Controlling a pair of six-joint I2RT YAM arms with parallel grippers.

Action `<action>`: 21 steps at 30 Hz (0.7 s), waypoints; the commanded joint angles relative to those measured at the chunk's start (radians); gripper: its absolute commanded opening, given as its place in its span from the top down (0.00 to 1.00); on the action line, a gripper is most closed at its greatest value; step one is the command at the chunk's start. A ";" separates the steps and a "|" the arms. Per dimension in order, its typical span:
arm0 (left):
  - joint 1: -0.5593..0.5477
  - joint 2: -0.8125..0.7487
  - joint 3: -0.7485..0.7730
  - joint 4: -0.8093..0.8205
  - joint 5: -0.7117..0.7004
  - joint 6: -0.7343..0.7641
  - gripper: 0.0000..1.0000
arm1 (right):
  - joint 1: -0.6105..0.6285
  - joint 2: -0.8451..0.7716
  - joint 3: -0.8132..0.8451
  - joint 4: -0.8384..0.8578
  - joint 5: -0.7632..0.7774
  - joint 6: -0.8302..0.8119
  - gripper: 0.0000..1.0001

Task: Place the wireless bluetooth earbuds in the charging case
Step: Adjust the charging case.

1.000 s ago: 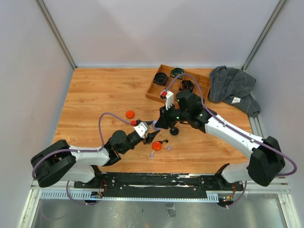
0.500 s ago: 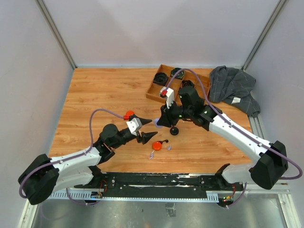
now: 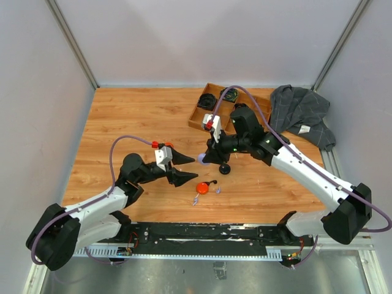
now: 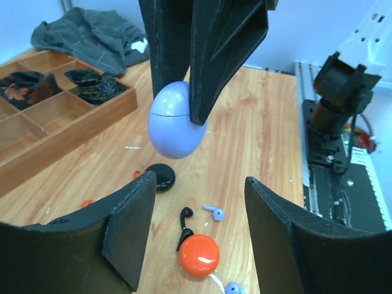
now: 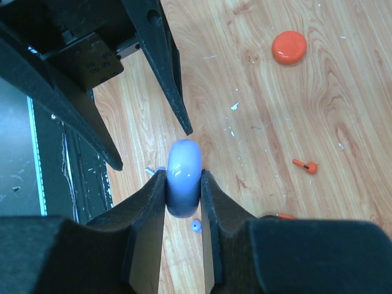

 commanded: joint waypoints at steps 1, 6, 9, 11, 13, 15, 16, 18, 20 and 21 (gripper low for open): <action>0.045 0.032 0.035 0.128 0.151 -0.102 0.37 | 0.015 0.018 0.049 -0.040 -0.060 -0.115 0.92; 0.057 0.092 0.055 0.219 0.229 -0.169 0.41 | 0.025 0.040 0.071 -0.055 -0.105 -0.164 0.91; 0.061 0.120 0.067 0.239 0.260 -0.192 0.45 | 0.041 0.055 0.100 -0.090 -0.106 -0.196 0.91; 0.061 0.135 0.075 0.248 0.282 -0.205 0.48 | 0.049 0.059 0.105 -0.102 -0.106 -0.211 0.91; 0.061 0.143 0.078 0.256 0.296 -0.213 0.51 | 0.050 0.062 0.104 -0.102 -0.111 -0.221 0.91; 0.061 0.148 0.082 0.257 0.306 -0.218 0.53 | 0.053 0.066 0.105 -0.105 -0.119 -0.228 0.91; 0.060 0.153 0.082 0.257 0.306 -0.217 0.54 | 0.054 0.067 0.109 -0.106 -0.125 -0.233 0.91; 0.061 0.160 0.081 0.258 0.304 -0.220 0.54 | 0.057 0.069 0.112 -0.105 -0.135 -0.237 0.91; 0.061 0.172 0.079 0.274 0.299 -0.227 0.53 | 0.059 0.070 0.114 -0.105 -0.140 -0.241 0.91; 0.061 0.177 0.075 0.295 0.297 -0.235 0.53 | 0.059 0.072 0.116 -0.105 -0.143 -0.241 0.92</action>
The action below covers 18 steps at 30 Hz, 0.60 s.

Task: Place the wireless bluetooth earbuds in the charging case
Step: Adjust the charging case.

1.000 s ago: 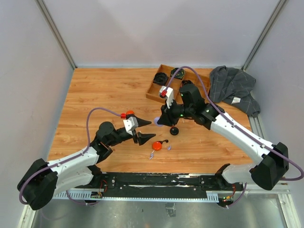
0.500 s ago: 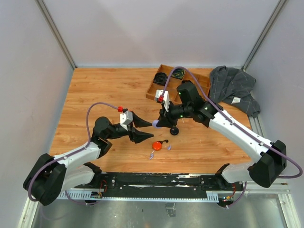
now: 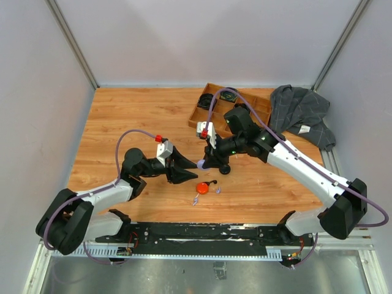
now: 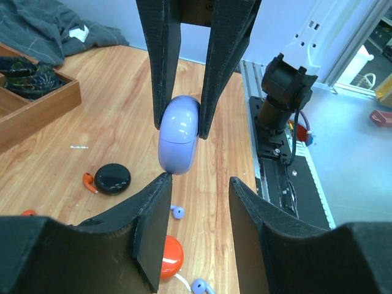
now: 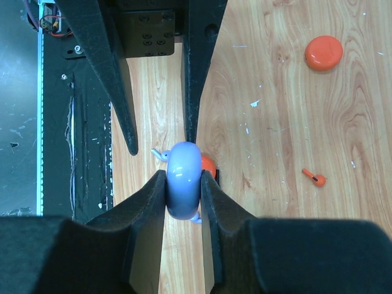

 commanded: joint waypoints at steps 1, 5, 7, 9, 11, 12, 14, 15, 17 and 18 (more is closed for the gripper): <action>-0.008 0.024 0.034 0.133 0.028 -0.035 0.52 | 0.029 0.022 0.047 0.037 -0.069 -0.036 0.92; -0.008 0.043 0.025 0.170 -0.001 -0.045 0.49 | 0.031 0.028 0.054 0.039 -0.089 -0.033 0.92; -0.008 0.045 0.026 0.161 -0.012 -0.037 0.49 | 0.031 0.027 0.051 0.041 -0.089 -0.033 0.92; -0.008 0.040 0.025 0.136 -0.024 -0.020 0.49 | 0.033 0.025 0.048 0.040 -0.092 -0.033 0.92; -0.008 0.036 0.025 0.128 -0.030 -0.013 0.49 | 0.033 0.024 0.045 0.047 -0.097 -0.030 0.92; -0.008 0.035 0.026 0.125 -0.031 -0.012 0.51 | 0.034 0.023 0.044 0.050 -0.099 -0.029 0.92; -0.008 0.038 0.025 0.122 -0.025 -0.009 0.53 | 0.035 0.023 0.041 0.055 -0.102 -0.027 0.92; -0.008 0.040 0.024 0.124 -0.019 -0.009 0.55 | 0.035 0.023 0.043 0.055 -0.102 -0.027 0.93; -0.008 0.049 0.021 0.137 -0.010 -0.018 0.59 | 0.036 0.023 0.044 0.057 -0.102 -0.027 0.92; -0.008 0.054 0.019 0.147 -0.007 -0.025 0.61 | 0.036 0.023 0.045 0.057 -0.102 -0.027 0.92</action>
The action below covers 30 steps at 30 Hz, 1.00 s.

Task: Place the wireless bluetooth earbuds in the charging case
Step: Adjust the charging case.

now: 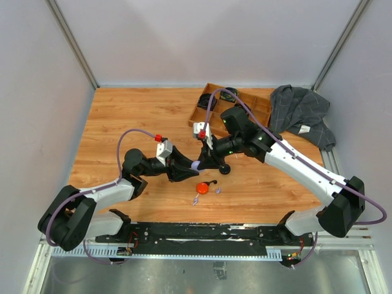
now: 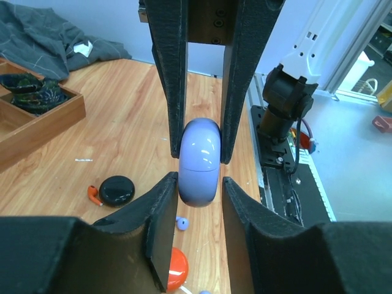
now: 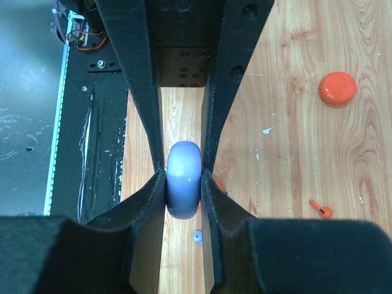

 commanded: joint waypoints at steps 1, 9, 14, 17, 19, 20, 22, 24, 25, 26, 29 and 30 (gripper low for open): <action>-0.003 0.014 0.017 0.063 0.014 -0.008 0.64 | 0.013 0.001 0.030 0.022 -0.027 -0.014 0.92; -0.003 0.018 0.008 0.122 0.025 -0.055 0.76 | 0.018 0.006 0.029 0.021 -0.008 -0.016 0.92; -0.003 0.006 -0.014 0.163 0.025 -0.052 0.91 | 0.018 0.005 0.034 0.026 0.002 -0.013 0.88; -0.003 -0.003 -0.035 0.199 0.029 -0.050 0.99 | 0.018 -0.001 0.032 0.028 0.008 -0.011 0.85; -0.003 -0.010 -0.048 0.215 0.027 -0.043 1.00 | 0.020 -0.003 0.032 0.029 0.013 -0.011 0.82; -0.003 -0.014 -0.052 0.217 0.025 -0.041 1.00 | 0.019 -0.004 0.031 0.030 0.016 -0.011 0.76; -0.003 -0.020 -0.060 0.220 0.022 -0.032 1.00 | 0.018 -0.008 0.031 0.031 0.027 -0.009 0.66; -0.003 -0.029 -0.071 0.224 0.018 -0.021 1.00 | 0.020 -0.013 0.029 0.032 0.041 -0.006 0.57; -0.003 -0.035 -0.079 0.229 0.012 -0.014 1.00 | 0.020 -0.017 0.028 0.037 0.050 -0.004 0.56; -0.003 -0.040 -0.085 0.233 0.005 -0.008 1.00 | 0.019 -0.020 0.027 0.041 0.058 -0.001 0.56; -0.003 -0.062 -0.101 0.239 -0.002 0.003 1.00 | 0.019 -0.031 0.020 0.054 0.077 0.010 0.55; -0.004 -0.069 -0.105 0.239 -0.006 0.007 1.00 | 0.020 -0.037 0.016 0.062 0.085 0.014 0.54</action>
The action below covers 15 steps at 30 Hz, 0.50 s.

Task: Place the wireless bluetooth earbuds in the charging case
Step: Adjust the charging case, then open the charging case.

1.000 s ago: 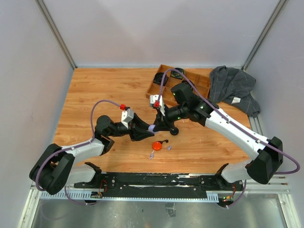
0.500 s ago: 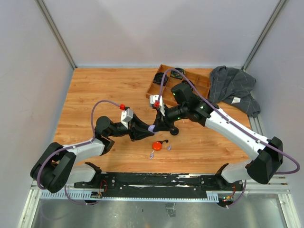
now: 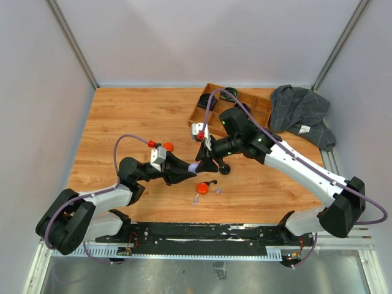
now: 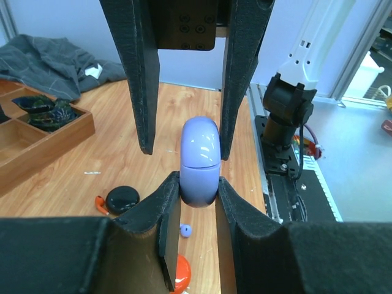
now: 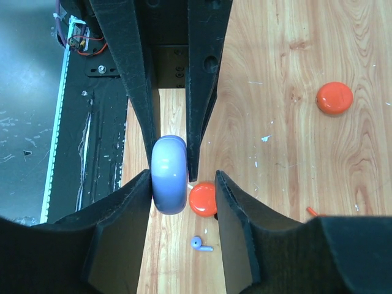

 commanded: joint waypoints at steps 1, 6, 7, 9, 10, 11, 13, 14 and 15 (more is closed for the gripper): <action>-0.004 -0.051 -0.026 0.069 0.003 0.040 1.00 | 0.001 -0.037 0.013 0.046 0.069 0.012 0.54; -0.004 -0.092 -0.034 -0.002 -0.008 0.101 1.00 | 0.000 -0.063 0.004 0.073 0.101 0.032 0.51; -0.004 -0.097 -0.037 -0.008 -0.009 0.110 1.00 | 0.001 -0.069 0.003 0.079 0.109 0.036 0.50; -0.004 -0.105 -0.042 -0.011 -0.015 0.123 1.00 | 0.001 -0.080 0.000 0.092 0.127 0.048 0.49; -0.004 -0.107 -0.045 -0.011 -0.015 0.127 1.00 | 0.001 -0.085 -0.003 0.097 0.139 0.052 0.48; -0.004 -0.107 -0.046 -0.011 -0.017 0.129 1.00 | 0.000 -0.090 -0.004 0.102 0.150 0.058 0.48; -0.004 -0.106 -0.049 -0.011 -0.021 0.133 1.00 | 0.000 -0.097 -0.006 0.110 0.168 0.069 0.47; -0.004 -0.104 -0.049 -0.010 -0.022 0.134 1.00 | 0.000 -0.098 -0.007 0.116 0.182 0.075 0.46; -0.005 -0.103 -0.050 -0.008 -0.025 0.135 1.00 | 0.000 -0.099 -0.007 0.116 0.191 0.080 0.46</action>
